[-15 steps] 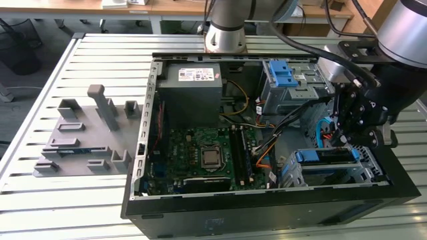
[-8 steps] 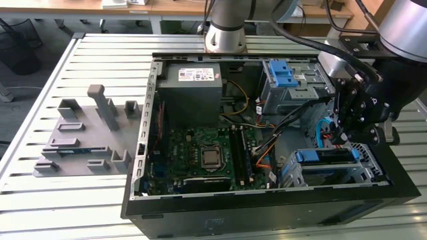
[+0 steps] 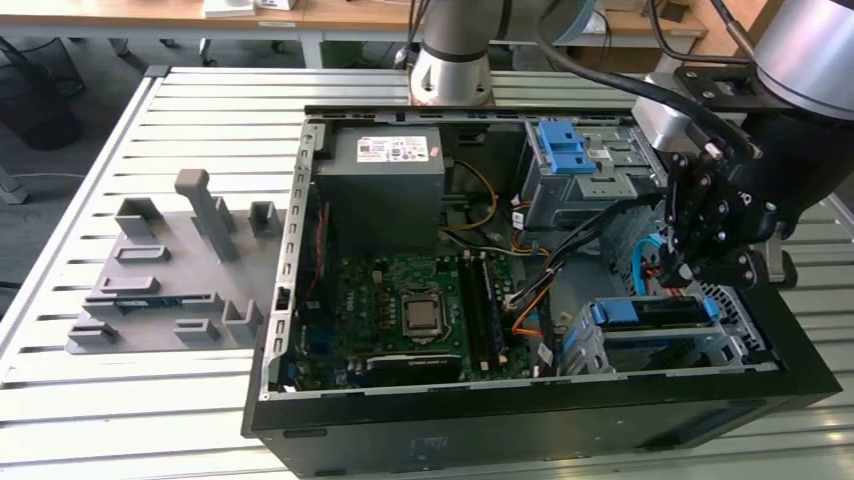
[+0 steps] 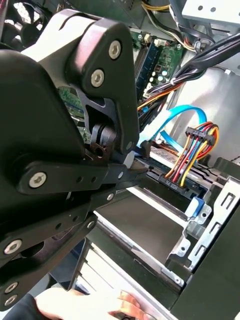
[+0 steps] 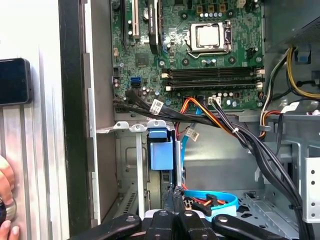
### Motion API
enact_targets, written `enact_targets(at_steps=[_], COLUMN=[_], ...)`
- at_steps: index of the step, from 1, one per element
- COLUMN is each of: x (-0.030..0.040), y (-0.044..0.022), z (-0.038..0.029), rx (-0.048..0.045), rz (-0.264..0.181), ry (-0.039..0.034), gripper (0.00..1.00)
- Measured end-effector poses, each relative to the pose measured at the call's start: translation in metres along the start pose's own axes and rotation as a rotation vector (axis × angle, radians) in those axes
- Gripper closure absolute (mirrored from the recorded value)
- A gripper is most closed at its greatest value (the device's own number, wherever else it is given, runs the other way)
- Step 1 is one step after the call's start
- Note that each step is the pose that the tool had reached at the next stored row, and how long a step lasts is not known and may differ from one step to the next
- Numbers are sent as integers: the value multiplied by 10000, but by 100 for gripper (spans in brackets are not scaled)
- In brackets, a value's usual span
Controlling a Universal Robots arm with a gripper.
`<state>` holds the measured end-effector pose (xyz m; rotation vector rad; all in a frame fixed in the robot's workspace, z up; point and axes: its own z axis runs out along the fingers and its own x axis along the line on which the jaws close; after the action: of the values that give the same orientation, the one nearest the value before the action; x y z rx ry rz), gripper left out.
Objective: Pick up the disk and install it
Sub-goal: 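Insert the second disk wire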
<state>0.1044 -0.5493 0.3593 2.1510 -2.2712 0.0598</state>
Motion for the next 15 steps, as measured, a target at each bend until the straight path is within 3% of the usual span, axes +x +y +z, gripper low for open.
enact_targets(at_steps=[5,11,15], x=[-10,-14,-32], y=[3,47,52], z=[-104,-122,-189], rx=[0,15,32], rz=[1,8,8], ry=[-4,-17,-19], gripper=[89,89,89])
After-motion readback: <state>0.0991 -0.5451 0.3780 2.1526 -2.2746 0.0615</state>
